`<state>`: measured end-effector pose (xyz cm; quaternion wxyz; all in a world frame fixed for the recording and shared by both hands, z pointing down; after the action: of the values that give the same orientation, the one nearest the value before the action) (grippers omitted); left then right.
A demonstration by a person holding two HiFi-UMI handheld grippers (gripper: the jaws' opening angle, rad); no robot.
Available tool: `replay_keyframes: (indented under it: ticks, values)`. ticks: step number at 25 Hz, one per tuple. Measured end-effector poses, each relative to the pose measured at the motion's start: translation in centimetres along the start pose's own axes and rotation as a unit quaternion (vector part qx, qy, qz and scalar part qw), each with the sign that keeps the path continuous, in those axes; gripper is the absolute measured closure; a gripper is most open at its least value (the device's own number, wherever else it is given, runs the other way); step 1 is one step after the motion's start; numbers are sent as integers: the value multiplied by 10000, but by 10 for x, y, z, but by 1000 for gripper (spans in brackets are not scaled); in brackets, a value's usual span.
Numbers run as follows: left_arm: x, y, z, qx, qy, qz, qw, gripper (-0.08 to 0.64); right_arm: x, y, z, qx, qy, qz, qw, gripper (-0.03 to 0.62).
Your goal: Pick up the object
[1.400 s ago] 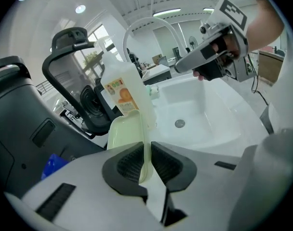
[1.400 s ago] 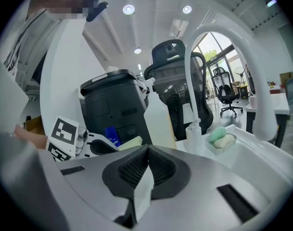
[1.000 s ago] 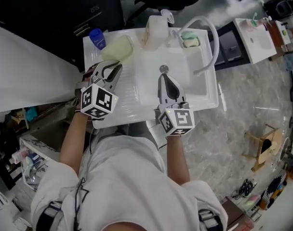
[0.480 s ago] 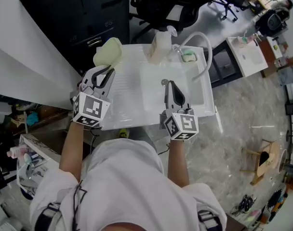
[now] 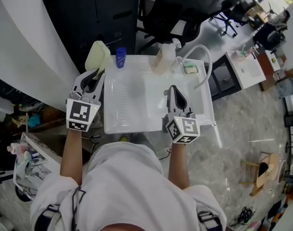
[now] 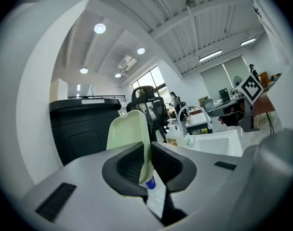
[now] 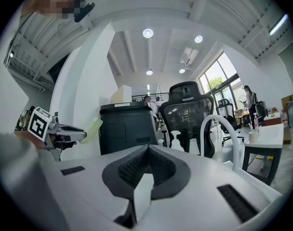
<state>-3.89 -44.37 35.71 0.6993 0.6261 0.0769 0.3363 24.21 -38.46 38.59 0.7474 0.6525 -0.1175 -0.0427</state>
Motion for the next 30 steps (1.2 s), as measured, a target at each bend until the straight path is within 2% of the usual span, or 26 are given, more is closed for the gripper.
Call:
replay_keyframes:
  ticks: [9,15,30]
  values:
    - [-18,-11,-29,412,-340,-332,9980,499,-6,-13,-4,142,-63,-223,9996,586]
    - [-18,-13,-35,578,-373,-583,9959,499,-3,-16,-7,200,-22,-274,9994,588]
    - [-10,-10,-51,620,-429,-591,9954,499,-1,-11,-22,80,73,-439,9990,588]
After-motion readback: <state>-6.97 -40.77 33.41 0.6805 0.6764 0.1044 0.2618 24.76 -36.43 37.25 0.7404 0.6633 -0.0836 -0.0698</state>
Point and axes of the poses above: the fingertips, and each gripper's own axes: z forward along the fingers, x to its right, y out of its underside, the point moved 5 cm from there along -z, backward along the fingers, and after that the axes turned 4 degrees about -x, right-handed, at the moved point
